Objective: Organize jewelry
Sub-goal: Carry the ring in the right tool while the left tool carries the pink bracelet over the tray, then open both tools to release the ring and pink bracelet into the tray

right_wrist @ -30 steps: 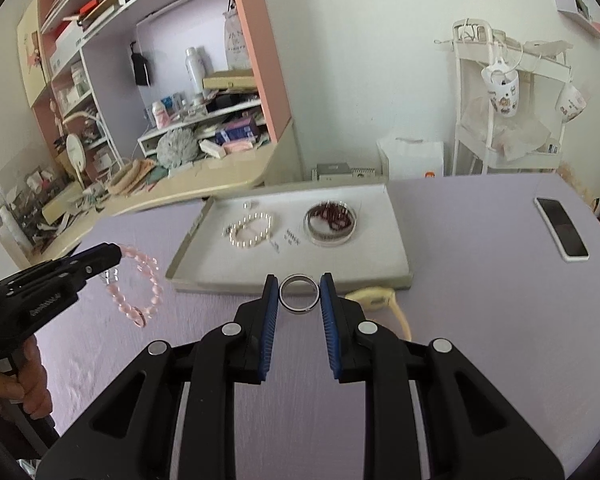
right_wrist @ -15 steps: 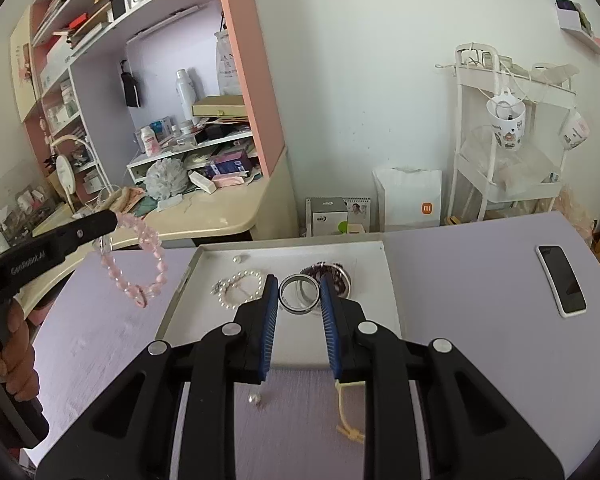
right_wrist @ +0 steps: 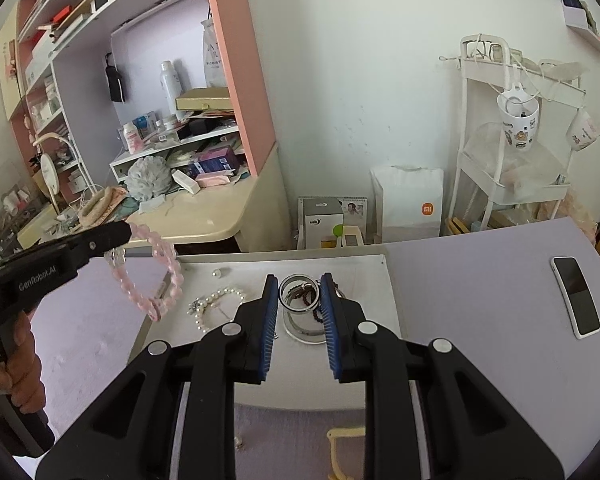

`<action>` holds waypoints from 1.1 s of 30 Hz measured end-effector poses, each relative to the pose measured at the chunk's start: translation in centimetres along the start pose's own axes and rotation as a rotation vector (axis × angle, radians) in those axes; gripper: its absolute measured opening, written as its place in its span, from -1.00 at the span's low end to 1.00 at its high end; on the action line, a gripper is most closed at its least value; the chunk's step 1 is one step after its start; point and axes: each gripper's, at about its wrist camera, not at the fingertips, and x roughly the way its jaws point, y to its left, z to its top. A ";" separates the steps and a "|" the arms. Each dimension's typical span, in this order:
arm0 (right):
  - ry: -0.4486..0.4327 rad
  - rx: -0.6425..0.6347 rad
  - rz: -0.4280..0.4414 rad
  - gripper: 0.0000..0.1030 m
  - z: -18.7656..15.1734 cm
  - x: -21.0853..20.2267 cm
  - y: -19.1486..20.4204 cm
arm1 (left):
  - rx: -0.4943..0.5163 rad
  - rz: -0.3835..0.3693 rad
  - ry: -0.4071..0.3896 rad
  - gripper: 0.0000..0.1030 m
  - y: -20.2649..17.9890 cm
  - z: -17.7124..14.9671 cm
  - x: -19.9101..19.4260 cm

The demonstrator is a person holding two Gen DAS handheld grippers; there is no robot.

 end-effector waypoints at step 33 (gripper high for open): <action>0.100 0.049 -0.019 -0.56 -1.9 4.5 -1.7 | -0.020 0.090 0.013 0.35 2.0 -4.0 1.2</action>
